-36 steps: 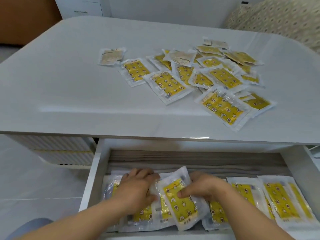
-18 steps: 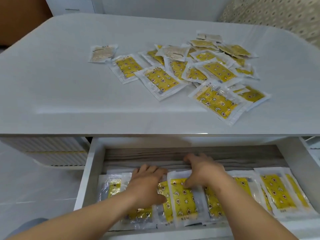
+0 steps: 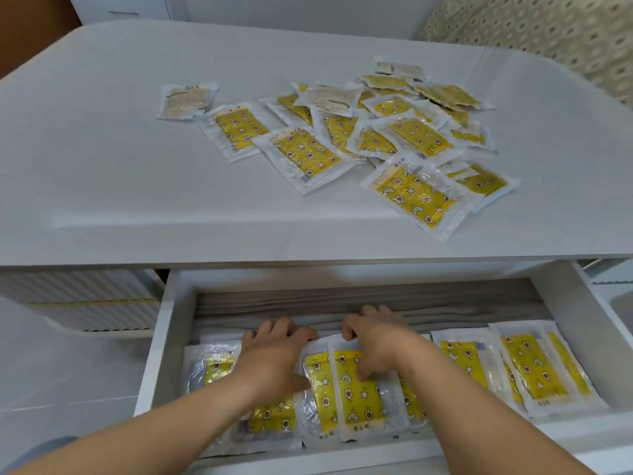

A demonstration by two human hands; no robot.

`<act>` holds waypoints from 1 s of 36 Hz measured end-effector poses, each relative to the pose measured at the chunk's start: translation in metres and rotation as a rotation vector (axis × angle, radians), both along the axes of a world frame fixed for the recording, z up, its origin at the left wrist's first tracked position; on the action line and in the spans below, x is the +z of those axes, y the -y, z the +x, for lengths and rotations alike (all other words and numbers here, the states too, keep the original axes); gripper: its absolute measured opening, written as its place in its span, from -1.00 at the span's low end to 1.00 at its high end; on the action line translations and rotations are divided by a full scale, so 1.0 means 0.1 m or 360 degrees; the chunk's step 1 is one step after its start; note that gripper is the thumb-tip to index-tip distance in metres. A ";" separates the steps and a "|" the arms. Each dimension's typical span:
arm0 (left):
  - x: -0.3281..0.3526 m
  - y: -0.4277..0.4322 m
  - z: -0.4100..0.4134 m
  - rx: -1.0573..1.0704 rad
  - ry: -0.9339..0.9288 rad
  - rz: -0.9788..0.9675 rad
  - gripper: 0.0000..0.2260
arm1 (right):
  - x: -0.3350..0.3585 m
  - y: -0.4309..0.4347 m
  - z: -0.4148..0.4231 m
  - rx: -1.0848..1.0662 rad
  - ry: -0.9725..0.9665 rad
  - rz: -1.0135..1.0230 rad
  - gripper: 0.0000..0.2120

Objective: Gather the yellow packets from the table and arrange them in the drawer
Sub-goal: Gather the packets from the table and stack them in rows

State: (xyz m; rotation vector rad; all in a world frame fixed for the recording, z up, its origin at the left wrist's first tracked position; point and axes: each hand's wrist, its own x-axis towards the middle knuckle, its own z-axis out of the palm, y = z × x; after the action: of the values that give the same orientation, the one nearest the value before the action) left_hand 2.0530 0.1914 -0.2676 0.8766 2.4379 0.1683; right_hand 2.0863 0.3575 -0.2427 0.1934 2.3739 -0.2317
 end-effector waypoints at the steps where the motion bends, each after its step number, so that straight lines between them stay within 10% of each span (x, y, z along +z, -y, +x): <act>1: 0.00 0.01 0.00 -0.0004 -0.0022 -0.0019 -0.40 | 0.00 0.00 0.00 0.0000 -0.0011 -0.0029 -0.37; 5: 0.02 0.03 0.00 -0.0033 -0.0079 -0.0061 -0.40 | 0.03 0.03 0.01 0.0052 -0.0028 -0.0061 -0.17; 36: 0.12 0.03 -0.07 0.0051 -0.0059 0.0061 -0.49 | 0.09 0.17 0.00 -0.0370 -0.0239 -0.0429 -0.51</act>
State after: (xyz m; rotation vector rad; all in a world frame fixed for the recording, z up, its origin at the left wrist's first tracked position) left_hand 2.0461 0.1881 -0.2555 0.8650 2.4917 0.2130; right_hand 2.0862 0.3402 -0.2342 0.3330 2.4351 -0.6938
